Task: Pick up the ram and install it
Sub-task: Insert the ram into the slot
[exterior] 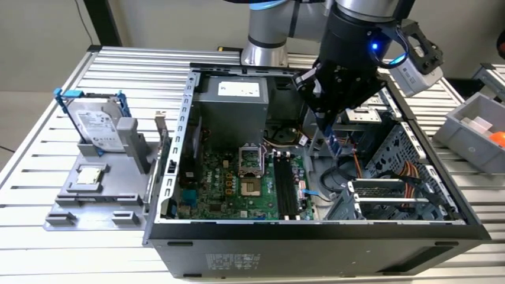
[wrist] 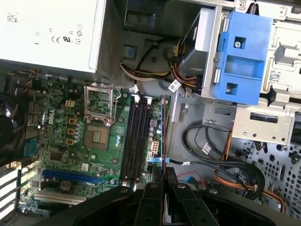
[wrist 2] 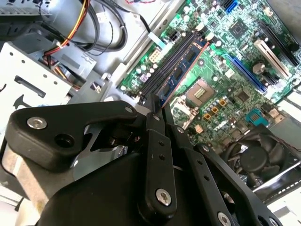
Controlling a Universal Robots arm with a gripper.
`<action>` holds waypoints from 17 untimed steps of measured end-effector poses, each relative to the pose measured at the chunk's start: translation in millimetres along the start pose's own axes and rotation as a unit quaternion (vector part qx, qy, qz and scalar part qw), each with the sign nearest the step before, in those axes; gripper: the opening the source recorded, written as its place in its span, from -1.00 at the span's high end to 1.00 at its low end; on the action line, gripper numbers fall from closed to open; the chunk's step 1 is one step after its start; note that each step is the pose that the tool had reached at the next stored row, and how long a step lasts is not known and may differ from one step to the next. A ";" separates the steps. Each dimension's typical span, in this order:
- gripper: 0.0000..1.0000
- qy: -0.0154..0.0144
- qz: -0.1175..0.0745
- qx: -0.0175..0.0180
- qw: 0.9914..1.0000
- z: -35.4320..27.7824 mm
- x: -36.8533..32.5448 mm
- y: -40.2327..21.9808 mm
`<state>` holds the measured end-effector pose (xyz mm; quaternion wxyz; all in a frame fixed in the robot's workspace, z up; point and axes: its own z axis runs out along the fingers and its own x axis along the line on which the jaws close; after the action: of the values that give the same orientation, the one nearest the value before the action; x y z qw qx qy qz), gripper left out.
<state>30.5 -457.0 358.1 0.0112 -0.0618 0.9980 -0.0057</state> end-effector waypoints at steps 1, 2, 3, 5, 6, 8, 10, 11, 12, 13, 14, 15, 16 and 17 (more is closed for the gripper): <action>1.00 0.000 0.000 0.001 1.000 0.6 0.0 0.2; 1.00 0.000 0.000 0.001 1.000 1.0 0.0 0.4; 1.00 0.000 0.000 0.001 1.000 1.7 0.0 0.6; 1.00 0.000 0.000 0.002 1.000 2.8 -0.1 1.0; 1.00 0.000 0.000 0.003 1.000 3.3 -0.1 1.1; 1.00 0.000 0.000 0.003 1.000 4.5 -0.1 1.4; 1.00 0.000 0.000 0.004 1.000 5.9 -0.1 1.5; 1.00 0.001 0.001 0.004 1.000 6.5 0.0 1.6; 1.00 0.001 0.002 0.004 1.000 6.9 0.0 1.6; 1.00 0.001 0.005 0.004 1.000 7.3 0.0 1.6; 1.00 0.001 0.008 0.004 1.000 7.8 0.0 1.6; 1.00 0.001 0.011 0.005 1.000 8.3 0.0 1.6; 1.00 0.001 0.014 0.005 1.000 8.5 0.0 1.7; 1.00 0.001 0.015 0.006 1.000 8.8 0.0 1.6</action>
<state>30.5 -455.5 349.3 0.0107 -0.0469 0.9988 -0.0113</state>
